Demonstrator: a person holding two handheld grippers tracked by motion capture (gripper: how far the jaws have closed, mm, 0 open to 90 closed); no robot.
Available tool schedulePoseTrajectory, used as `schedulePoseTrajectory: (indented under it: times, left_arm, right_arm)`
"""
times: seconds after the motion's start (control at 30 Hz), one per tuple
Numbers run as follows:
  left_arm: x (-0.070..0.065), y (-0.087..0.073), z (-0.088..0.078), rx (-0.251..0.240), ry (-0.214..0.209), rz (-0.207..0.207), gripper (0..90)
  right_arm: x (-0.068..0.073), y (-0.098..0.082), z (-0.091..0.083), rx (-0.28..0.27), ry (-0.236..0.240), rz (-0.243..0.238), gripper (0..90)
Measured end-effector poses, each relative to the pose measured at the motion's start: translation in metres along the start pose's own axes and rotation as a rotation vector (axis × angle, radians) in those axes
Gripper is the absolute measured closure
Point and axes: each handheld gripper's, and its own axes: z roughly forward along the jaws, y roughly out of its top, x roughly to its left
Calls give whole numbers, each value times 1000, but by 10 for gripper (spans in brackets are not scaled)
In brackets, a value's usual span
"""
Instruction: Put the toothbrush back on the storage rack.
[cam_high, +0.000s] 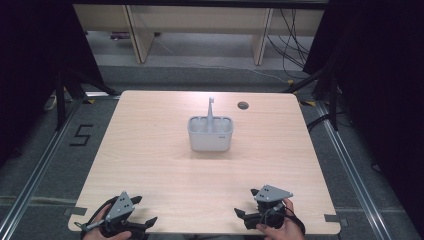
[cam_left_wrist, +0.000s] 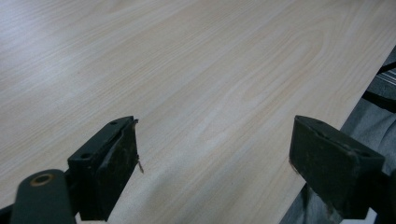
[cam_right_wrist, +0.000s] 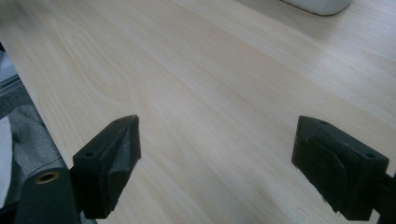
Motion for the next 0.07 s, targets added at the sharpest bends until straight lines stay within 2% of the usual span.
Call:
schedulePoseTrajectory:
  times: [0.07]
  left_arm:
    - [0, 0, 0, 1, 1, 3, 148]
  right_arm:
    - [1, 0, 0, 7, -2, 13, 162]
